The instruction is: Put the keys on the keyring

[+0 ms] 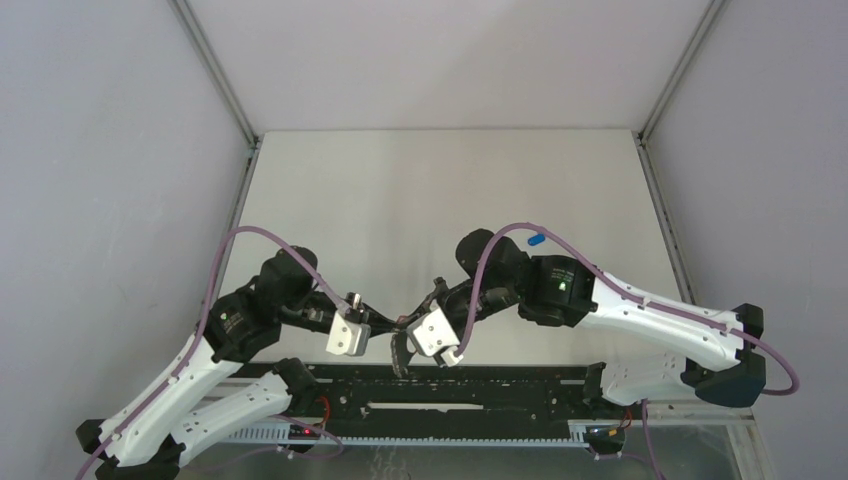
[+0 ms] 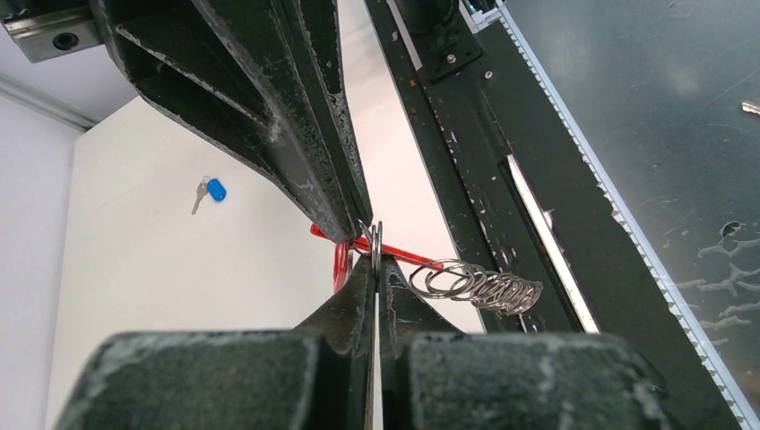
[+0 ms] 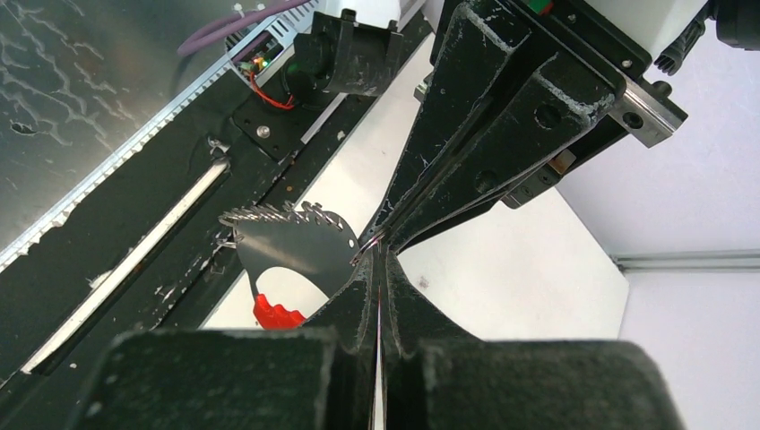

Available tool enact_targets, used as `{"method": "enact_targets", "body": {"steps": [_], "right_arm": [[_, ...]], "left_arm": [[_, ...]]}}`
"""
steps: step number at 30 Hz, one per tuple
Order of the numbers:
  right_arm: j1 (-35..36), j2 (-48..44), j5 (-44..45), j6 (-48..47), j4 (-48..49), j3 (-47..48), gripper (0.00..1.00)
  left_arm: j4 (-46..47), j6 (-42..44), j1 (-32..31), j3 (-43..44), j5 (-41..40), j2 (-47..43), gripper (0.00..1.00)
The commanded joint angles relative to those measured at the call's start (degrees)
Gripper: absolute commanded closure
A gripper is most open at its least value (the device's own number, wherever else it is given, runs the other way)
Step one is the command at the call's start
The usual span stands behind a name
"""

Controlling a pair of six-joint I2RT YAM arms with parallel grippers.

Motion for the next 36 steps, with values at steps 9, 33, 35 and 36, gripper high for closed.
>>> {"method": "enact_targets", "body": {"steps": [9,33,35,36], "right_arm": [[-0.77,-0.63,0.35,-0.79,-2.21,0.85,1.00],[1.44,-2.49,4.12,-3.66,-2.70,0.80,1.00],[1.40,-2.67,4.60,-3.67,-2.88,0.81,1.00],[1.42,-2.79,4.77,-3.65,-2.94,0.81,1.00]], "left_arm": [[2.01,-2.30,-0.40,2.67,1.05,-0.92,1.00],[3.93,-14.87,-0.34,2.41,3.91,0.91,1.00],[4.00,-15.00,-0.32,2.28,4.01,0.81,1.00],[4.10,-15.04,-0.36,2.26,3.94,0.71,1.00]]}}
